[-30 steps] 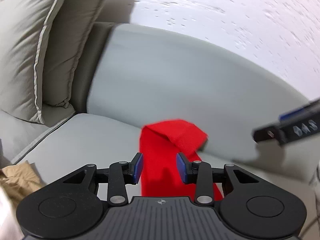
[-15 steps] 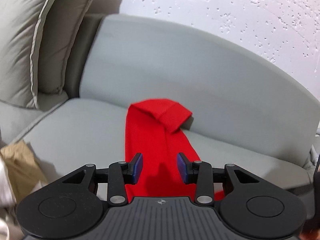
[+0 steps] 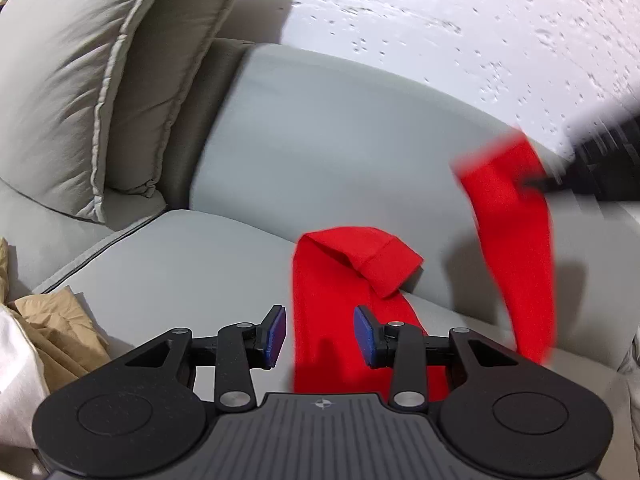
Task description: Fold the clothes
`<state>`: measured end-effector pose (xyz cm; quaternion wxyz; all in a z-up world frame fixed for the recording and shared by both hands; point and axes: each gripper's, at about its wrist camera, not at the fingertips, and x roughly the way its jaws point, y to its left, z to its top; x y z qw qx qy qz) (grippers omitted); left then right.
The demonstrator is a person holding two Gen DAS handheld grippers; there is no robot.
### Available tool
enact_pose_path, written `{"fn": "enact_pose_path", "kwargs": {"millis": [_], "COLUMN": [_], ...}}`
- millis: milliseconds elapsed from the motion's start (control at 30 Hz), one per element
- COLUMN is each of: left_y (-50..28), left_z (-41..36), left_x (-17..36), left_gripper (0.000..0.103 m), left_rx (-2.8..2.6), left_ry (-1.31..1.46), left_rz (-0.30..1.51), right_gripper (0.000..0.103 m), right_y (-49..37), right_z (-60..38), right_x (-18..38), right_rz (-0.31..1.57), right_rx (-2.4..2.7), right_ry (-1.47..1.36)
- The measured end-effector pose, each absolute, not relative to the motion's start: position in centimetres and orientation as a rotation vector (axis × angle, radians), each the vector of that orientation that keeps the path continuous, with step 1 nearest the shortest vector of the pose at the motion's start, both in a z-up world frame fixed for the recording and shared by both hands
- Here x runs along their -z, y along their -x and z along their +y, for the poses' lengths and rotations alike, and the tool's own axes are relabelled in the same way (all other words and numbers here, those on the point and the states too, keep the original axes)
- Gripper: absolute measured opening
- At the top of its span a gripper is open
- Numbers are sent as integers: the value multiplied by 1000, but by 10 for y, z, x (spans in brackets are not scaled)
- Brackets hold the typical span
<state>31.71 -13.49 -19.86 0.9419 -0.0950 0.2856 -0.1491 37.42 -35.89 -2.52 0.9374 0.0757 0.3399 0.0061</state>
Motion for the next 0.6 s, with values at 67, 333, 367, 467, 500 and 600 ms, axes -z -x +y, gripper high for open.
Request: {"fn": "enact_pose_path", "kwargs": {"millis": [67,333,367,467,500,600], "left_y": [-323,-348,-348,-348,-348,-347], "left_z": [-127,-102,-102,-106,-110,-115], "left_x": [199,207,207,206,205,207], "left_gripper": [41,47,47,47,47,47], "left_rx": [295,208,210,218,219,239], "left_ry": [208,279,277,261,248,226], "left_rz": [561,569,572,581,585,608], "right_gripper": [9,35,41,47,48,52], "right_y": [-412,-533,-535,-527,-521,-504], "right_z": [-343,-283,-279,-281,-285,-297], "right_x": [11,36,43,52,52,46], "right_rz": [647,634,632,634,638,649], "right_rx": [-9,49,69,72,70,75], "right_ry": [-136,29,69,101,100,96]}}
